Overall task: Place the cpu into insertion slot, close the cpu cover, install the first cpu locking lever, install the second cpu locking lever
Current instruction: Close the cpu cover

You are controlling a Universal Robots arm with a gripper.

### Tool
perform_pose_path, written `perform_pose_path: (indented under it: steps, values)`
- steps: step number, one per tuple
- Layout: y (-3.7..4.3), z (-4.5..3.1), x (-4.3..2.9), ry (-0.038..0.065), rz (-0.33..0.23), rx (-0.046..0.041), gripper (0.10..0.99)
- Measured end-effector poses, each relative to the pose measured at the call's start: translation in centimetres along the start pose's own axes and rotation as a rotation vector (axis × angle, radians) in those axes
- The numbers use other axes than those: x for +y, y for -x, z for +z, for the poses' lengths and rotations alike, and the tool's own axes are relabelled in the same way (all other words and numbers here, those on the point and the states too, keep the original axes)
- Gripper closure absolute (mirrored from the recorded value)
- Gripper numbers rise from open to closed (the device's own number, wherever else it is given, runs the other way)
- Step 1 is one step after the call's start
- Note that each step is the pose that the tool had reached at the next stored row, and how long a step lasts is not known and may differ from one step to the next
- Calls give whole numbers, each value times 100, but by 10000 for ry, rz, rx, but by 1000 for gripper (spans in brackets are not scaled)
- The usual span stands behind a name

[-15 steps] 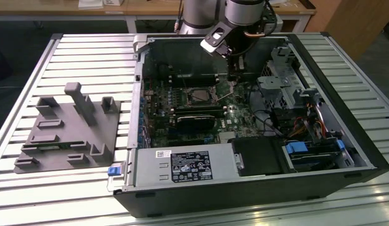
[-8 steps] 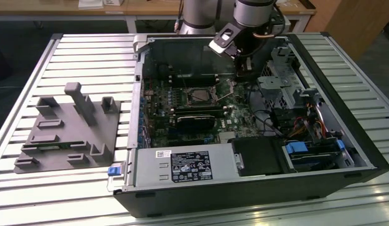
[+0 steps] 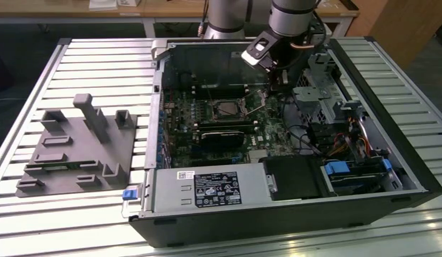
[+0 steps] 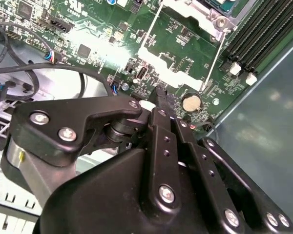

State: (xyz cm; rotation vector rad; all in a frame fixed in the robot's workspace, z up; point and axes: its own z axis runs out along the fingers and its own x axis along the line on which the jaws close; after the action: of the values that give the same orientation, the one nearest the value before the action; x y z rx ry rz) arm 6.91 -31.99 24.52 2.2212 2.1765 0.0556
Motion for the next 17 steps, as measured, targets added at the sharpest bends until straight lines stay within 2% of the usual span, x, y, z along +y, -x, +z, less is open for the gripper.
perform_pose_path:
  steps: [9,17]
  values:
    - [0,135,10,-97,1,-11,980]
    - [0,142,11,-99,0,-12,980]
